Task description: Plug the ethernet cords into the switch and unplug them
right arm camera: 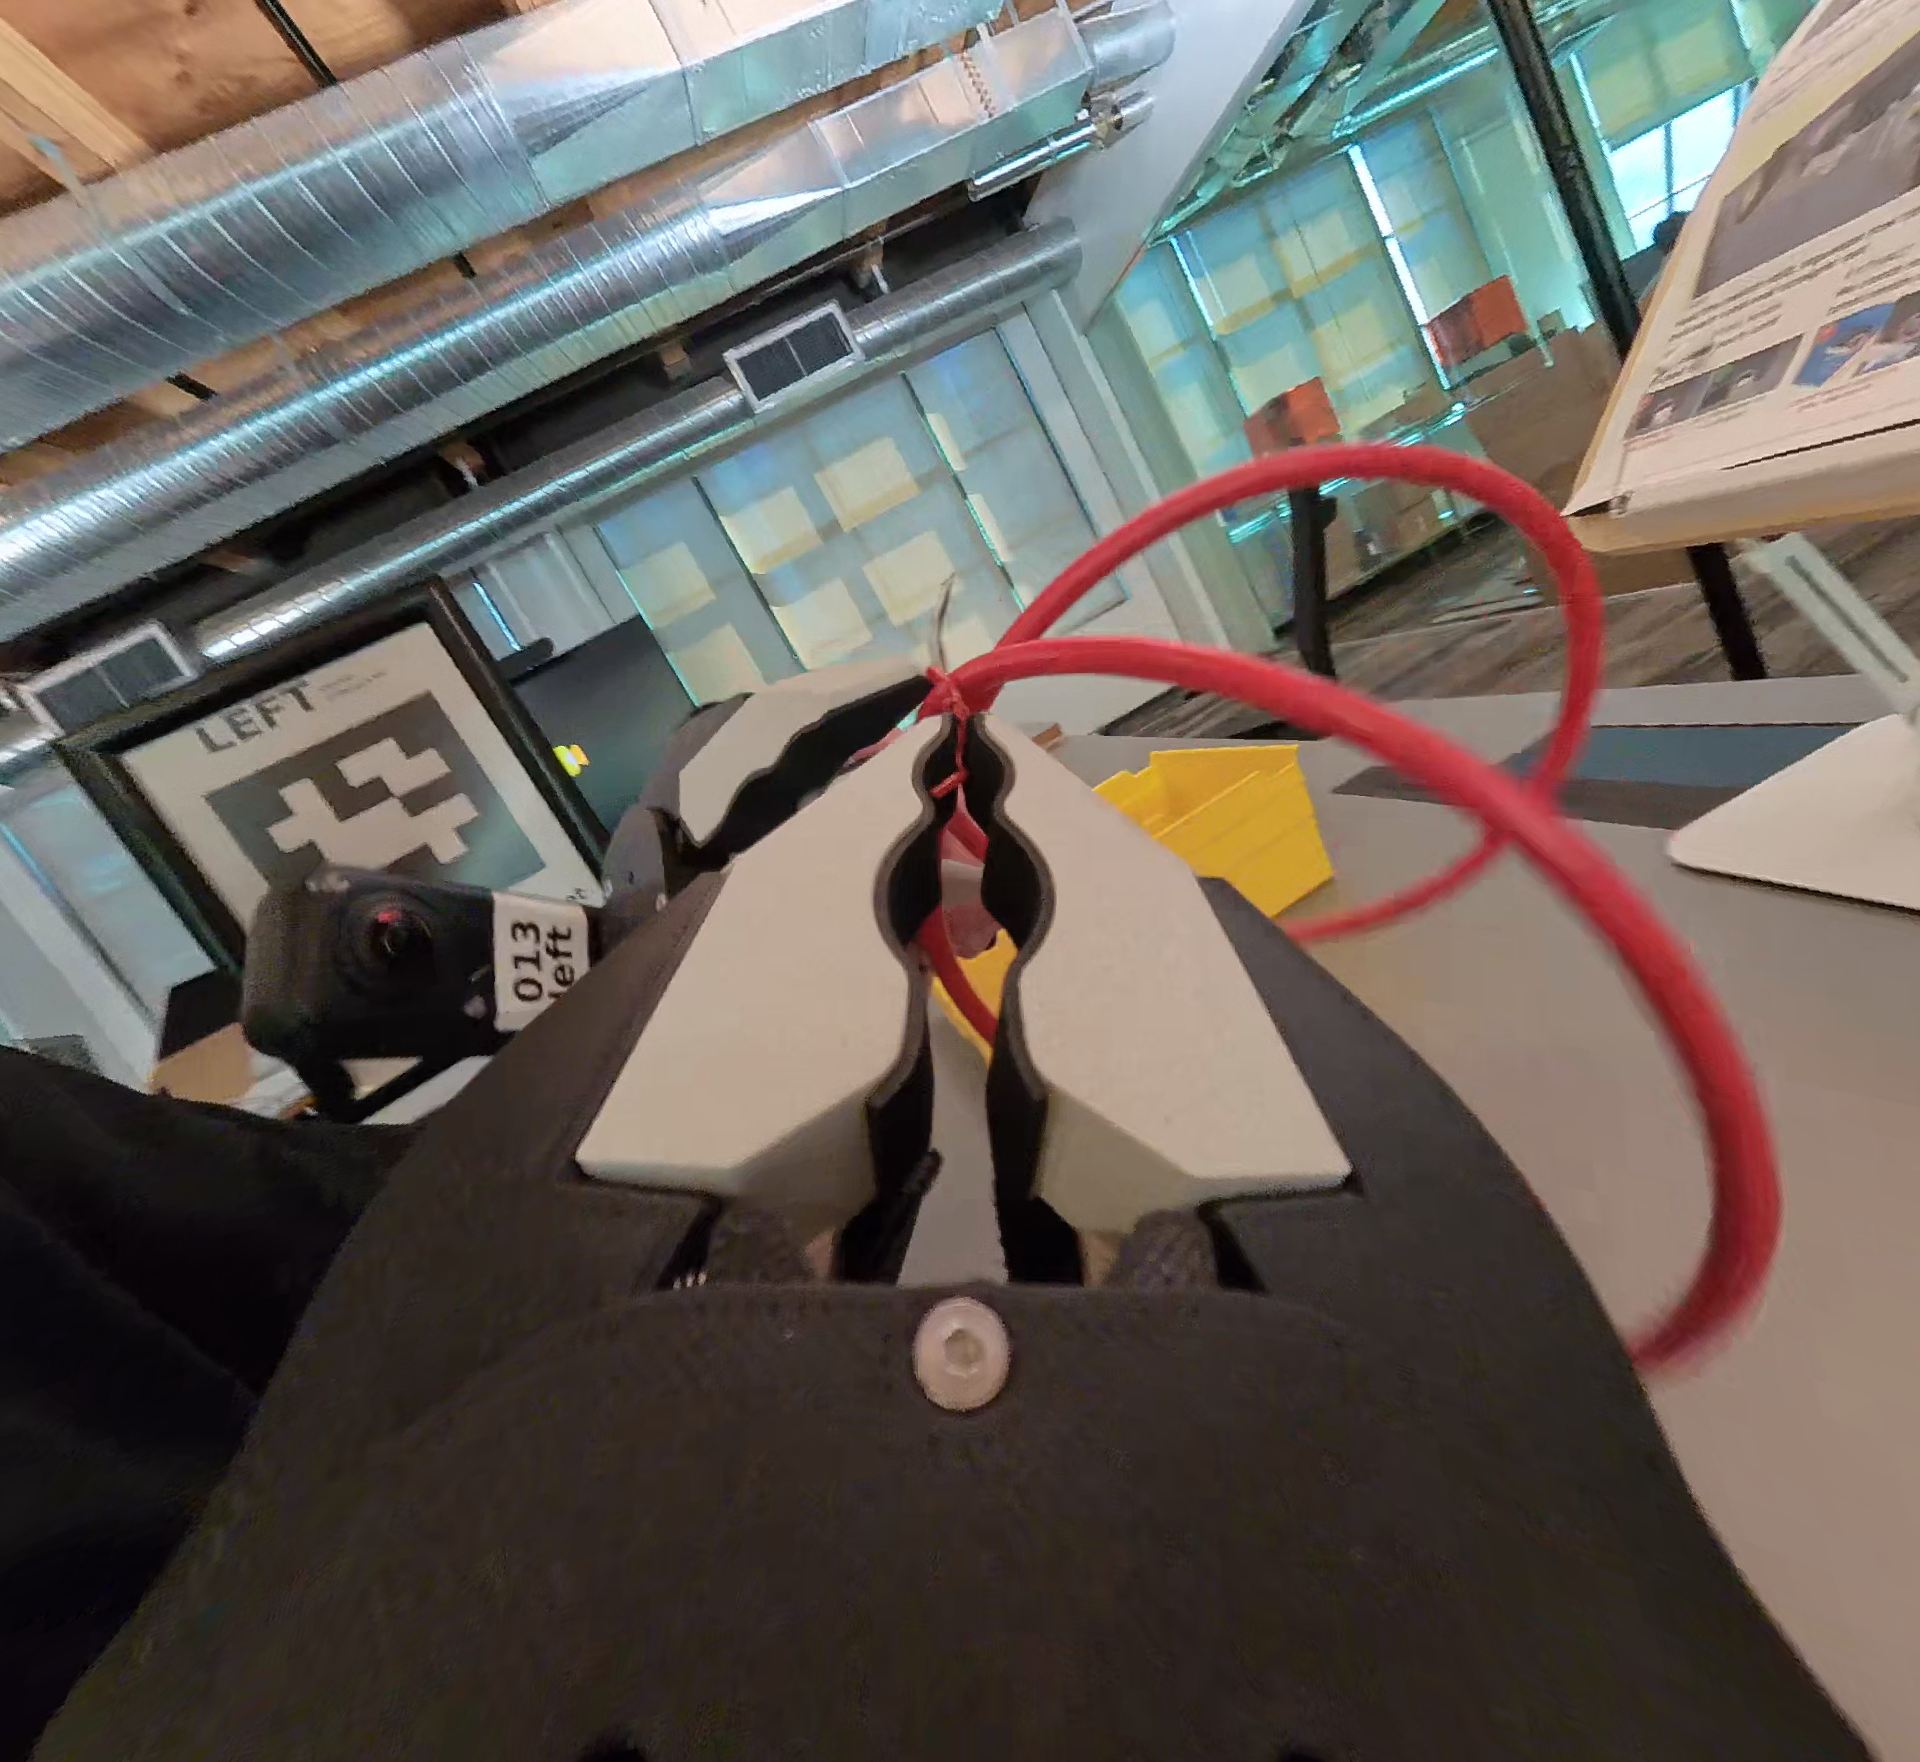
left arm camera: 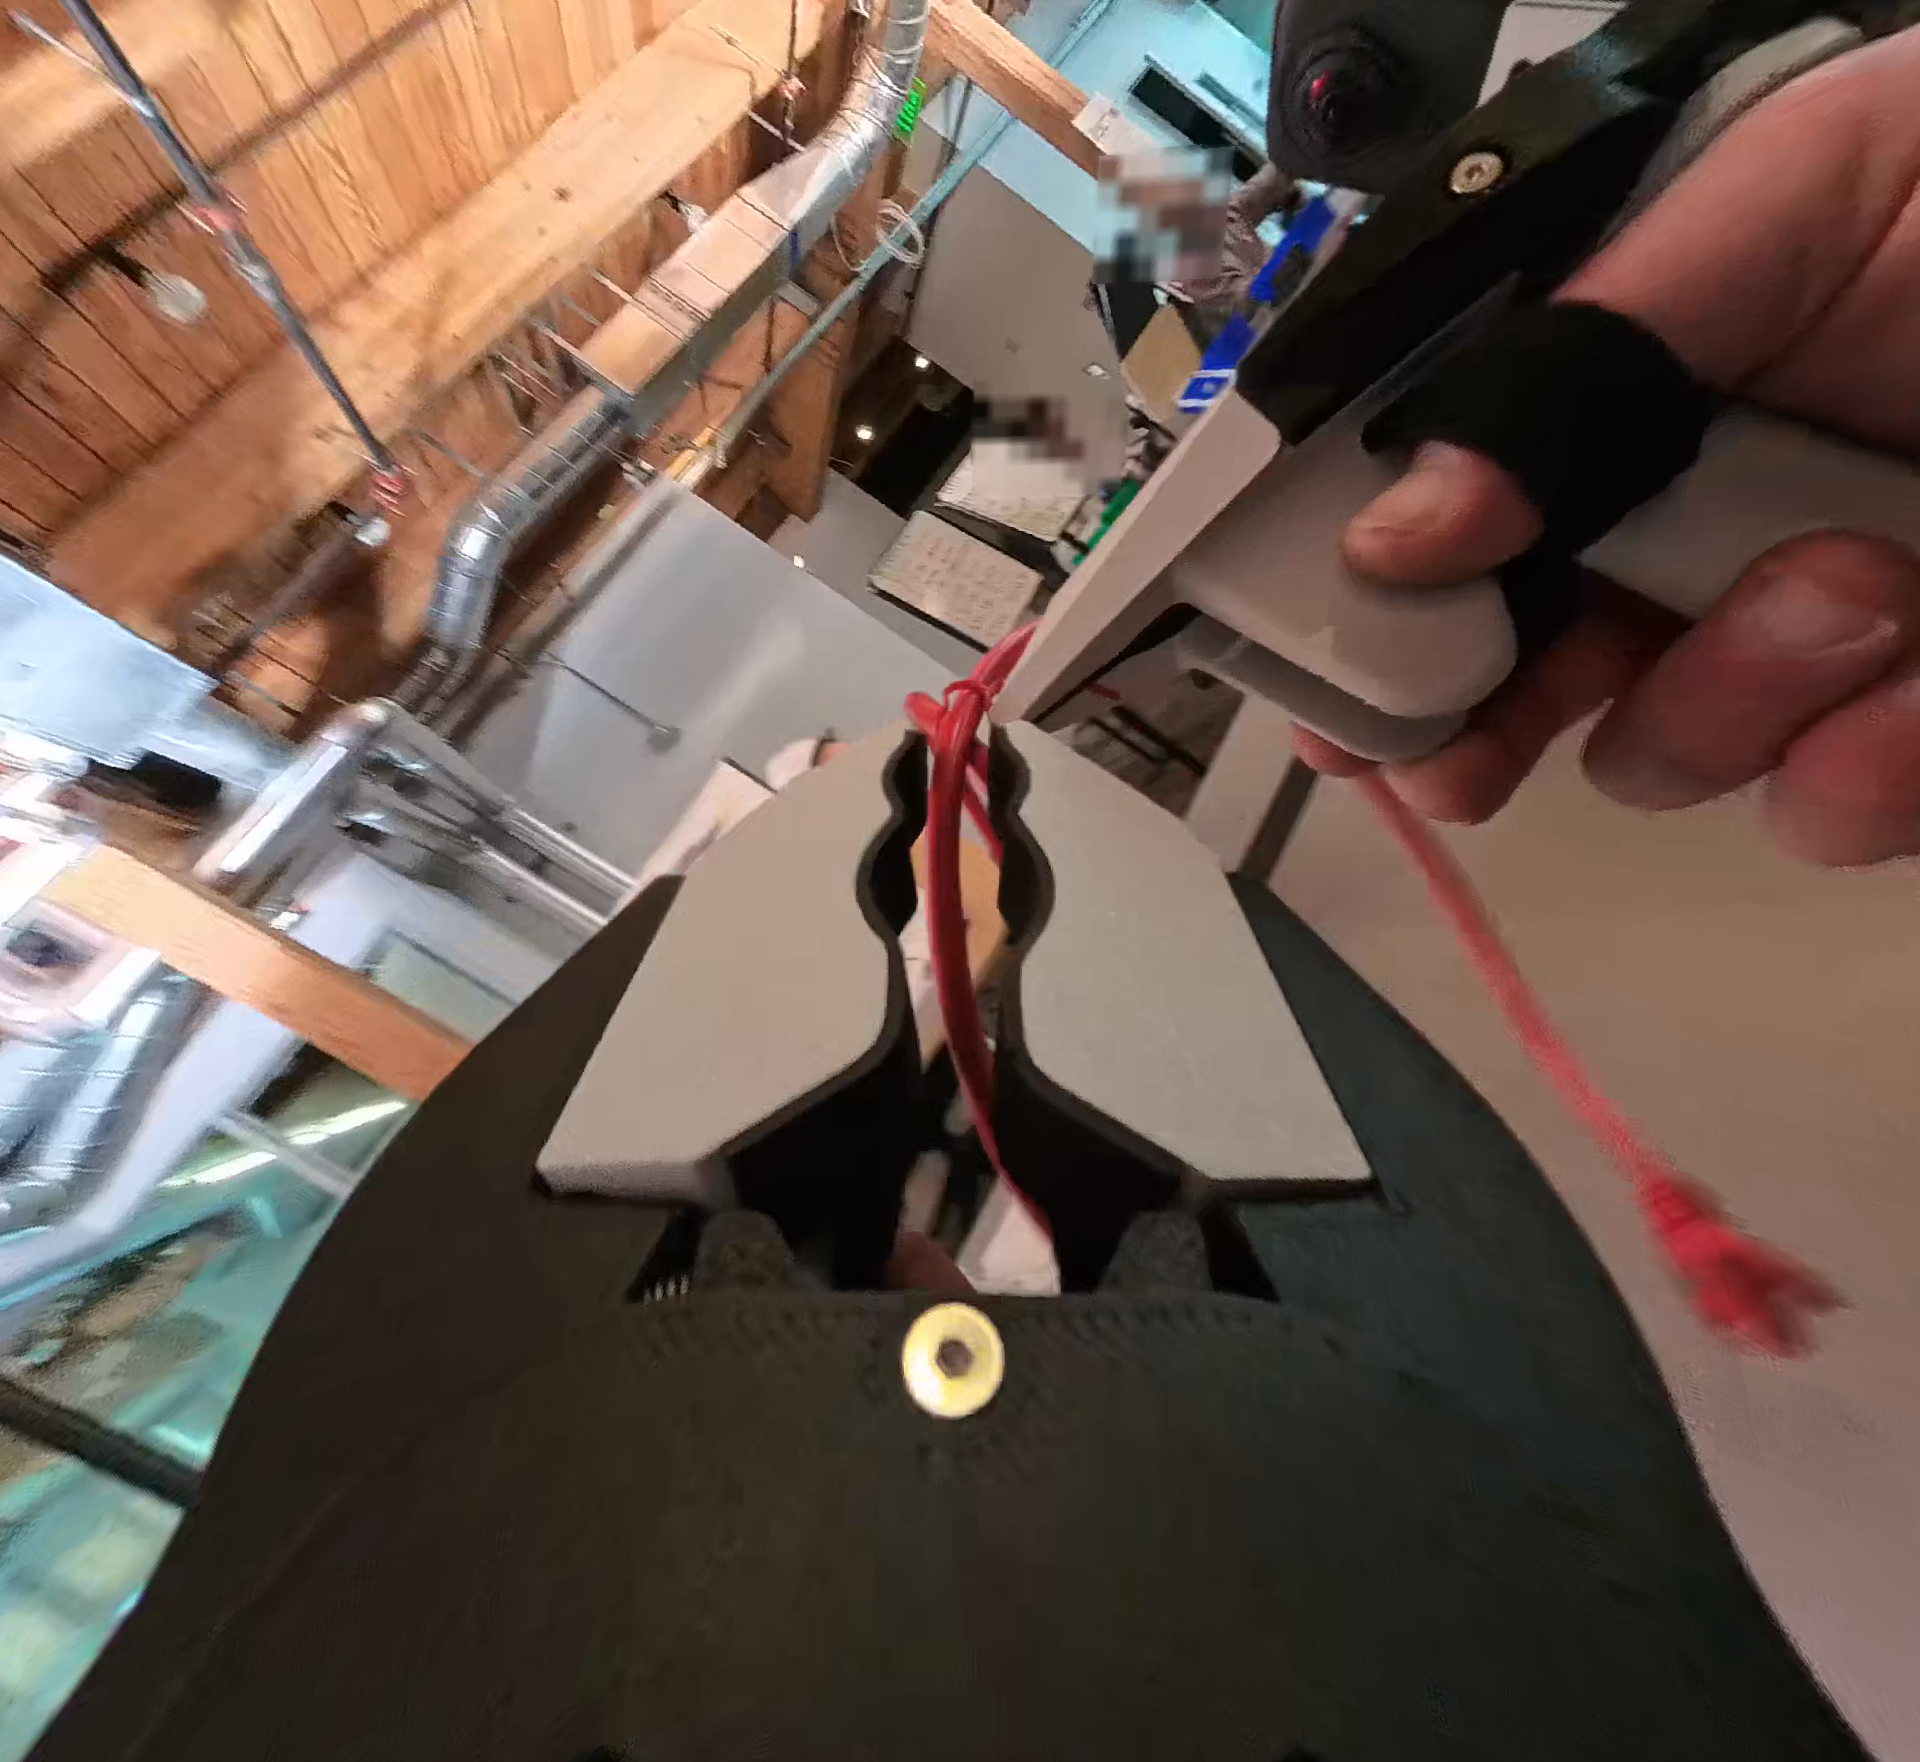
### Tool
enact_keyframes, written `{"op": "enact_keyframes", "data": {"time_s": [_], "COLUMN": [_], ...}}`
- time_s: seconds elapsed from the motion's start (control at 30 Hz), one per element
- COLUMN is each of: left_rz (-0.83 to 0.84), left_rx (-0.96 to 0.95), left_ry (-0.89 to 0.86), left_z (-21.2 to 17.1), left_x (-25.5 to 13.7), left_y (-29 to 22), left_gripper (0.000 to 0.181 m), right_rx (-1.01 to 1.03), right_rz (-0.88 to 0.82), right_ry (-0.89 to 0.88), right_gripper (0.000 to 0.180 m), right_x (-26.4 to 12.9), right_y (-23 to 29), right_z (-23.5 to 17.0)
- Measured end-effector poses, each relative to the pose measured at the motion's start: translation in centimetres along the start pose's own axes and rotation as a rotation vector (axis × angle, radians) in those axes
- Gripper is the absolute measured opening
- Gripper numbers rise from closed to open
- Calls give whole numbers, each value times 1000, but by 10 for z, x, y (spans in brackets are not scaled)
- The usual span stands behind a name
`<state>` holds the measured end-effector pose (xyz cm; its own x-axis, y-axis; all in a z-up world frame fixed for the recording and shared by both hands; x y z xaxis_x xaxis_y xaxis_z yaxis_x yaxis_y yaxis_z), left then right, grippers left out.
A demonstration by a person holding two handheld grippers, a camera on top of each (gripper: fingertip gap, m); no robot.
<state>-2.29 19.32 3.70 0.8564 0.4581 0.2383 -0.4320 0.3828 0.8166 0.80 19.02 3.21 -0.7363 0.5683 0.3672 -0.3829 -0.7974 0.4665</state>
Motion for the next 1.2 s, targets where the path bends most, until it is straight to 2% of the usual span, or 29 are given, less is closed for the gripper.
{"op": "enact_keyframes", "data": {"time_s": [0.03,0.23,0.4,0.47,0.63,0.8,1.0,1.1,1.2], "left_rz": [-27,-214,-474,-526,-533,-541,-460,-423,-456], "left_rx": [-34,-347,-563,-533,-511,-488,-458,-452,-413], "left_ry": [2,58,146,227,337,368,363,353,377], "left_z": [-1,-11,-19,-31,-47,-54,-60,-59,-61], "left_x": [1,3,-1,-2,2,2,7,9,7], "left_y": [-2,-3,-20,-34,-49,-55,-47,-45,-51], "left_gripper": [11,29,36,38,36,35,35,33,31], "right_rx": [-20,-95,-153,-161,-178,-221,-296,-325,-336], "right_rz": [-12,-77,-82,-63,27,170,232,244,244], "right_ry": [7,31,45,53,117,291,487,531,546], "right_gripper": [0,0,0,0,0,0,0,0,0], "right_x": [-1,-10,-13,-12,-6,-3,-11,-16,-20], "right_y": [-2,-14,-12,-9,6,26,33,33,31], "right_z": [1,6,11,11,2,-21,-44,-46,-46]}}
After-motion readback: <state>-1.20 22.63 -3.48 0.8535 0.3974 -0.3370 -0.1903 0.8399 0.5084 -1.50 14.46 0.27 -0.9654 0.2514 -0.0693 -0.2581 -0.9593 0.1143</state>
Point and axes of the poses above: each gripper's, where its closed fingertips meet, x out along the fingers, z out of its top, y = z × x across the jaws, the point moved 2 cm from there along -x, back along the fingers, and after that the axes turned 2 degrees about z, right-handed, at the moved point
